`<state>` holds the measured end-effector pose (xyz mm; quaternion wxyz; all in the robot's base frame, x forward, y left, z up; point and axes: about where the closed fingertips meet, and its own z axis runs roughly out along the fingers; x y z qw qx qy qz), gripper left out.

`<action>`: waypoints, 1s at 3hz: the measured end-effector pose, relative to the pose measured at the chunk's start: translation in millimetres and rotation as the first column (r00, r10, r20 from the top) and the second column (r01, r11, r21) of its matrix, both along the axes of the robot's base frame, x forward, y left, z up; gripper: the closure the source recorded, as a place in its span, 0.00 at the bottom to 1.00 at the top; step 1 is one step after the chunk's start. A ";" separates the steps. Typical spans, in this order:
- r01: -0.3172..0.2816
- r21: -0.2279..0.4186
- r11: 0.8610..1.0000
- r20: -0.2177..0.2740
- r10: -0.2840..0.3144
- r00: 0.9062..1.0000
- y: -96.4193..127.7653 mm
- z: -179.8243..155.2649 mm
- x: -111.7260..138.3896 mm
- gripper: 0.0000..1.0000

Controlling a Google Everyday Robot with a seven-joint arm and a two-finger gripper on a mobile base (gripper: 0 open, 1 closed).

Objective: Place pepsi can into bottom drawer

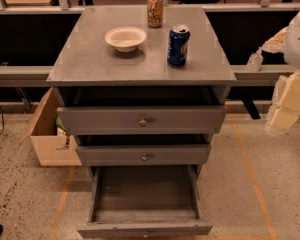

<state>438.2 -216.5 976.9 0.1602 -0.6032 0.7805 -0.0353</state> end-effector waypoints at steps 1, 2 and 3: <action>0.000 0.000 1.000 0.000 0.000 1.000 0.0 0.0 0.0 0.00; 0.048 0.123 0.991 0.029 -0.052 0.998 -1.5 -5.9 15.2 0.00; 0.135 0.376 0.917 0.075 -0.175 0.982 -18.7 -22.1 63.0 0.00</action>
Offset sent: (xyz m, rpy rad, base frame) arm 0.0751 -0.0181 -0.0182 0.5687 -0.1301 -0.2328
